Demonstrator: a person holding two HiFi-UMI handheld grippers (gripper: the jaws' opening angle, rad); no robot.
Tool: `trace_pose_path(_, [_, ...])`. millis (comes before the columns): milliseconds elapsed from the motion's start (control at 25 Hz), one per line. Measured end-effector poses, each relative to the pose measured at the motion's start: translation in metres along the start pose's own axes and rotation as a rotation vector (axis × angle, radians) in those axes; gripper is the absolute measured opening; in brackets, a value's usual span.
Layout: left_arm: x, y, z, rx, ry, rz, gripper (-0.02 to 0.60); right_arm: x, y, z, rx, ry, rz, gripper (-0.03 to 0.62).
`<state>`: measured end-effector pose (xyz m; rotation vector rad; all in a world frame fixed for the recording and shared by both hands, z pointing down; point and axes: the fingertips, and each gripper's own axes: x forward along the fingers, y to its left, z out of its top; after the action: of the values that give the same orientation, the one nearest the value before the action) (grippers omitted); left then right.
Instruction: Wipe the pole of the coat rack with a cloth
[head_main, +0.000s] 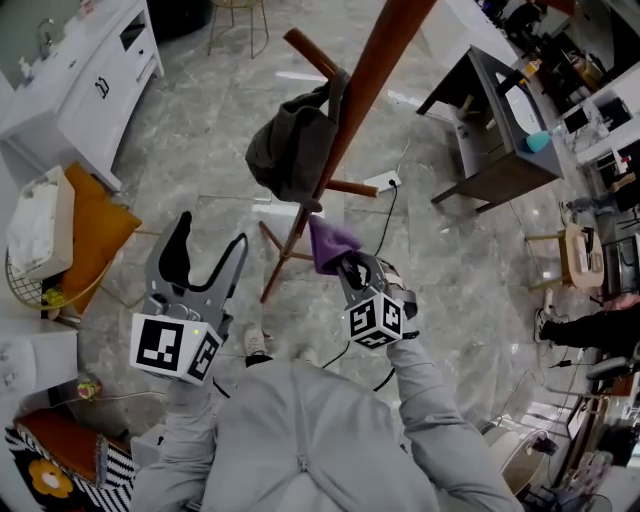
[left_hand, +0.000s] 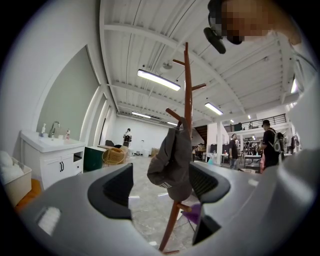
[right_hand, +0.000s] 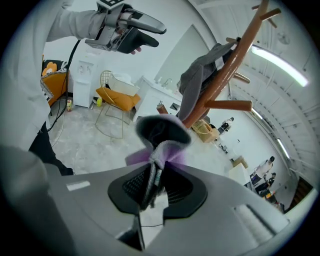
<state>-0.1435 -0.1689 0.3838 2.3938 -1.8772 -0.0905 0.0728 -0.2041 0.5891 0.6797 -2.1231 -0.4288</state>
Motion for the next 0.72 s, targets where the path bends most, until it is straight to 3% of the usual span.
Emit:
trace_pose_path(160, [0.001,-0.008,0.000,0.002,-0.002,-0.016,0.377,-0.019,0.003,-0.023,0.114,0.034,-0.018,0.048])
trace_pose_path(400, [0.001,-0.022,0.001,0.009,-0.004,-0.044,0.377,-0.065,-0.003,-0.027,0.391,-0.057,-0.094,0.049])
trace_pose_path(720, [0.000,-0.044,0.008,0.021,-0.009,-0.082,0.377,-0.112,-0.035,0.030,0.418,-0.233,-0.197,0.049])
